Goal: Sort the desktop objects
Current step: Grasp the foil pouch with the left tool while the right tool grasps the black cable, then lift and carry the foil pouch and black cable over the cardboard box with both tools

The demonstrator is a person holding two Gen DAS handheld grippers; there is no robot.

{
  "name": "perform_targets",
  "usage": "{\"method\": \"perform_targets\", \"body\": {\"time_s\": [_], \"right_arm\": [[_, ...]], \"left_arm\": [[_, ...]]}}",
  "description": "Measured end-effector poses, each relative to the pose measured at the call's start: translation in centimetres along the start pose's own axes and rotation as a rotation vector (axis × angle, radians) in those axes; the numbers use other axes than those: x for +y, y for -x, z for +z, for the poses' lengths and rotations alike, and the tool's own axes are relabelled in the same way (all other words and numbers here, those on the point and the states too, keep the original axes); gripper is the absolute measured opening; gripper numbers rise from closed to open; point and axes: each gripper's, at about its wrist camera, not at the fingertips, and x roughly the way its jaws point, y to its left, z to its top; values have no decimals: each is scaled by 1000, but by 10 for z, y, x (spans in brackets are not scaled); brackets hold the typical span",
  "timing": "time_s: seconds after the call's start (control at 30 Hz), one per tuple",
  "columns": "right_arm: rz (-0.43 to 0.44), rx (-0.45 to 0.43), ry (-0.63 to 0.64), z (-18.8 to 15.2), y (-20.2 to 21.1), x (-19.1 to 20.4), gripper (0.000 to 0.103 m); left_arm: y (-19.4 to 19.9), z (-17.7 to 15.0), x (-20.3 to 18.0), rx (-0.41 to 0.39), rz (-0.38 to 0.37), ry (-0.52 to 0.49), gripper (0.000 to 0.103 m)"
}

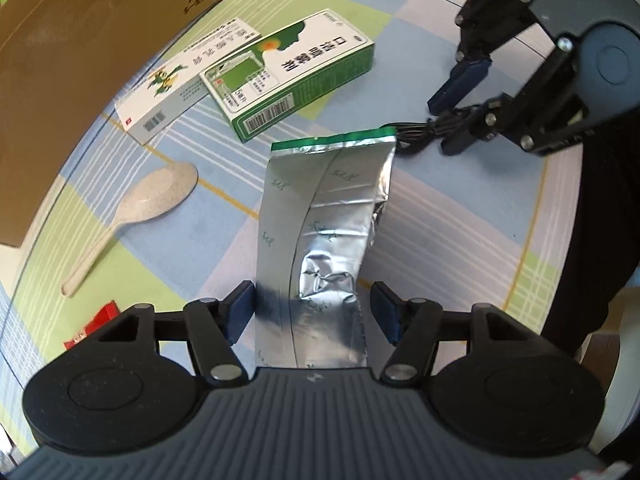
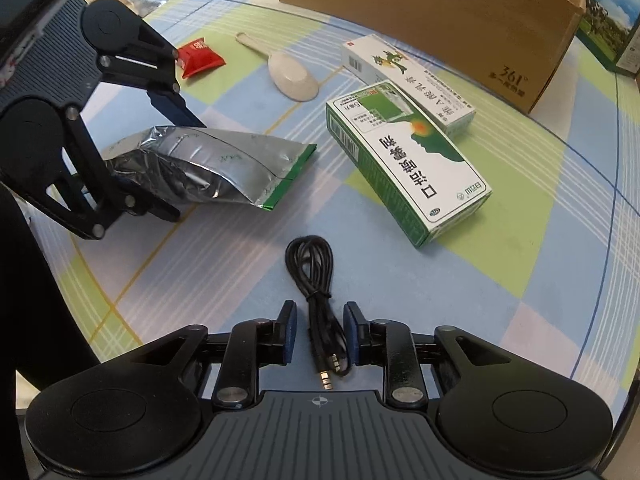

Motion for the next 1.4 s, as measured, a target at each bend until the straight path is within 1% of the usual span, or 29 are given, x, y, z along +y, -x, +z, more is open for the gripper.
{"method": "perform_targets", "body": {"time_s": [0.1,0.17,0.2,0.23,0.27,0.3,0.43,0.5,0.67,0.8,0.93,0.97,1.13,1.4], "right_arm": [[-20,-13,37,0,-1,5,23],[-41,-19,94,-1,-2,11,23],[-45,-18,98,-2,-2,12,23],[-45,-16,89,-2,-3,12,22],[-39,-15,73,-1,-3,10,19],[-39,-14,60,-2,-3,10,11],[-44,-7,31,-4,0,12,10],[-49,-19,8,-6,2,13,10],[-53,-68,-110,-14,19,11,10],[-44,-96,-174,-20,32,11,10],[-57,-113,-214,-23,45,13,10],[-59,-120,-224,-24,49,13,10],[-73,-167,-262,-25,71,20,10],[-68,-211,-270,-22,90,33,10]], "left_arm": [[-1,-1,3,-7,-8,24,59],[-1,-2,4,-9,-10,43,58],[-1,-3,4,-9,-11,49,56],[-1,-4,4,-10,-14,54,52],[0,-4,4,-12,-18,62,49],[0,-5,4,-12,-27,74,45],[4,-8,0,-19,-8,89,37],[7,-10,-2,-29,5,107,34],[13,-19,1,-43,11,194,33],[20,-21,3,-48,2,255,33],[36,-25,-7,-53,19,284,33],[48,-30,-14,-55,23,293,33],[66,-33,-15,-69,41,335,33],[92,-39,-21,-101,63,385,33]]}}
